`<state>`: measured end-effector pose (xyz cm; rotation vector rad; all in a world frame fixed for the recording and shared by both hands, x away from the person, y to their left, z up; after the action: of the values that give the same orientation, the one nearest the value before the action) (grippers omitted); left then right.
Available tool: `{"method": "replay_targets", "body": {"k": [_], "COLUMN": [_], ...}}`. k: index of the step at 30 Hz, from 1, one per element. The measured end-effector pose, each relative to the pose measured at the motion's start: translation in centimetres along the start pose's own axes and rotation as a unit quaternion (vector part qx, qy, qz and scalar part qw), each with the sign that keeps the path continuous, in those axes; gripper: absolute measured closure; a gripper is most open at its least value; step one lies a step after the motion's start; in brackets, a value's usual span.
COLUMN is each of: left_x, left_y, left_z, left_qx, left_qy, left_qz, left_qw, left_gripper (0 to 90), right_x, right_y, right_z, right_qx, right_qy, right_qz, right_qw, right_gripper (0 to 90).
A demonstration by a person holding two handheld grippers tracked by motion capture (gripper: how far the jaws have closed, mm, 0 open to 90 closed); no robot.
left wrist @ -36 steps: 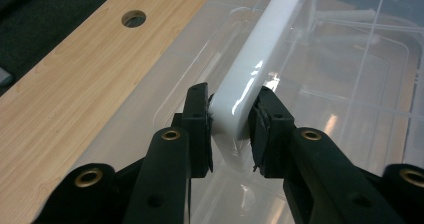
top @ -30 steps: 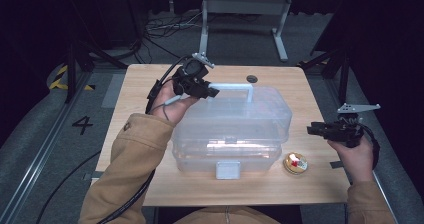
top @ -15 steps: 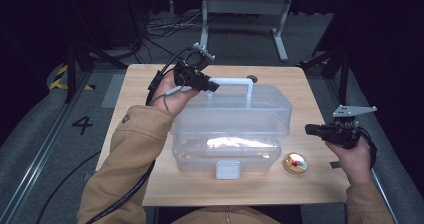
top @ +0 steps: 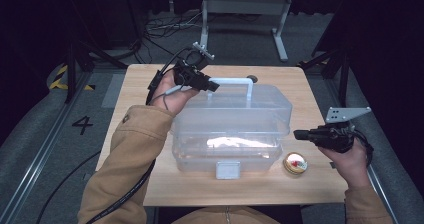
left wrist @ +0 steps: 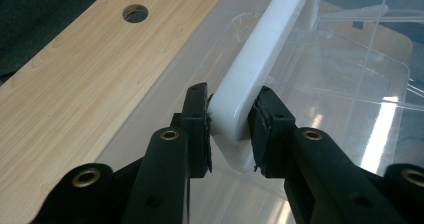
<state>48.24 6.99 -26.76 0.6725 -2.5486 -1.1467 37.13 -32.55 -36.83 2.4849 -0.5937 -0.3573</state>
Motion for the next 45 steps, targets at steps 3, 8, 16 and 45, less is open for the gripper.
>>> {"method": "replay_targets", "body": {"k": [3,8,16,45], "left_x": [0.0,0.0,0.0,2.0], "left_y": [0.0,0.0,0.0,6.0], "left_z": [0.0,0.0,0.0,1.7], "left_qx": [0.000,-0.001,-0.003,0.044], "left_qy": [0.000,0.000,0.002,0.000], "left_qz": [0.001,0.001,0.002,-0.023], "left_qw": [1.0000,1.0000,1.0000,0.9988], "left_gripper": [71.4,71.4,71.4,62.7], "right_x": [-0.8,-1.6,-1.6,-1.5], "right_y": [-0.5,-1.2,-1.3,-1.5], "right_z": [-0.5,-1.0,-1.2,-1.7], "right_qx": [0.004,0.007,0.013,0.037], "right_qy": [0.014,0.026,0.025,0.020], "right_qz": [-0.020,-0.026,-0.024,-0.005], "right_qw": [0.9997,0.9993,0.9993,0.9991], "right_gripper": [89.3,89.4,89.4,89.7]}}
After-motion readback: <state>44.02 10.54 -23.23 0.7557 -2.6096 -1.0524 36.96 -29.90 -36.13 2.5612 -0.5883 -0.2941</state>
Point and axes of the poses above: each handheld gripper's, and its own axes: y roughly backward along the jaws, z roughly out of its underside, x roughly to its right, the point moved 1 cm from there along -y, roughly forward along the jaws, and after that the axes turned 2 degrees about -z, right-handed, at the moved point
